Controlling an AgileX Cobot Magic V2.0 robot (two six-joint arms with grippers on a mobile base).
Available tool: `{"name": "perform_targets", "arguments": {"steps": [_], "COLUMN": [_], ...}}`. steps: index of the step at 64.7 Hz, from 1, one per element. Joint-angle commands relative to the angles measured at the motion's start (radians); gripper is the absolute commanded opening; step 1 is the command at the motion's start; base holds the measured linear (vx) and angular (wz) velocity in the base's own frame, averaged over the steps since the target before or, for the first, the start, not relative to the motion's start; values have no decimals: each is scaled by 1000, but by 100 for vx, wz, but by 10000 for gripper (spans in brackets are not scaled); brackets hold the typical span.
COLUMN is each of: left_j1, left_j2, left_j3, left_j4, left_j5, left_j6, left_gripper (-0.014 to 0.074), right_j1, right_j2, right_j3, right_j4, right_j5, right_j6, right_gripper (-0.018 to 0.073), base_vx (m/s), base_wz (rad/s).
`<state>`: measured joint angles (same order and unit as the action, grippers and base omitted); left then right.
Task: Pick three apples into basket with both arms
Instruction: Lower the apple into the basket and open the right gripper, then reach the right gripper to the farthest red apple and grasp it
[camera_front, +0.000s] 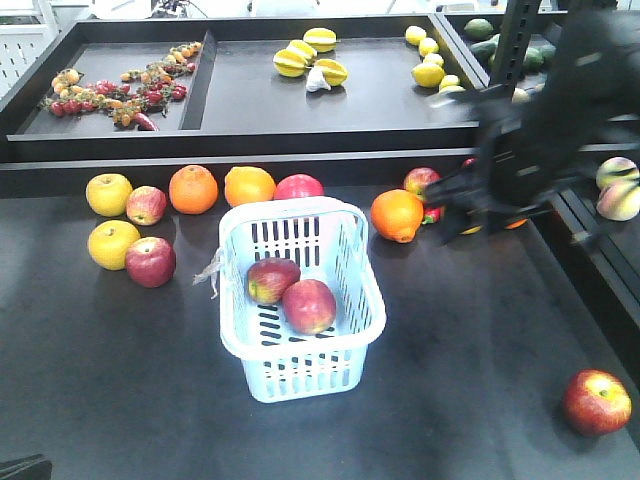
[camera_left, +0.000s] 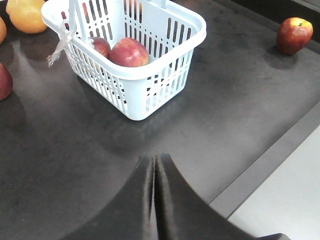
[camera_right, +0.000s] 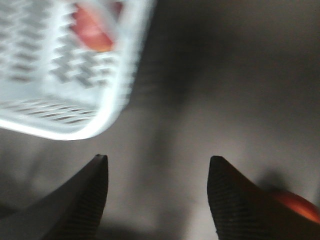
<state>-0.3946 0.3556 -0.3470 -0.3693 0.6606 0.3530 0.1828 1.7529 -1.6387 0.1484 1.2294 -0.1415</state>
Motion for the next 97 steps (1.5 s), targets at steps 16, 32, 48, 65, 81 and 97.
{"name": "perform_targets", "arguments": {"steps": [16, 32, 48, 65, 81, 97], "left_j1": [-1, -1, -1, -1, -1, -1], "left_j2": [8, 8, 8, 8, 8, 8], "left_j3": [-23, -23, -23, -23, -23, -23], "left_j4": [-23, -23, -23, -23, -23, -23], "left_j5": [-60, -60, -60, -60, -60, -60], "left_j6": [-8, -8, -8, -8, -8, -8], "left_gripper": [-7, -7, -7, -7, -7, -7], "right_j1": [-210, -277, -373, -381, -381, -381], "right_j2": [-100, -100, -47, 72, 152, 204], "right_j3": [241, 464, 498, 498, 498, 498], "right_j4": [-125, -201, -171, -166, -171, -182], "right_j5": [-29, -209, -265, -293, -330, -379], "right_j6": [26, 58, 43, 49, 66, 78], "right_gripper": [594, 612, 607, 603, 603, 603], "base_vx": [0, 0, 0, 0, 0, 0], "base_wz": [0, 0, 0, 0, 0, 0]}}
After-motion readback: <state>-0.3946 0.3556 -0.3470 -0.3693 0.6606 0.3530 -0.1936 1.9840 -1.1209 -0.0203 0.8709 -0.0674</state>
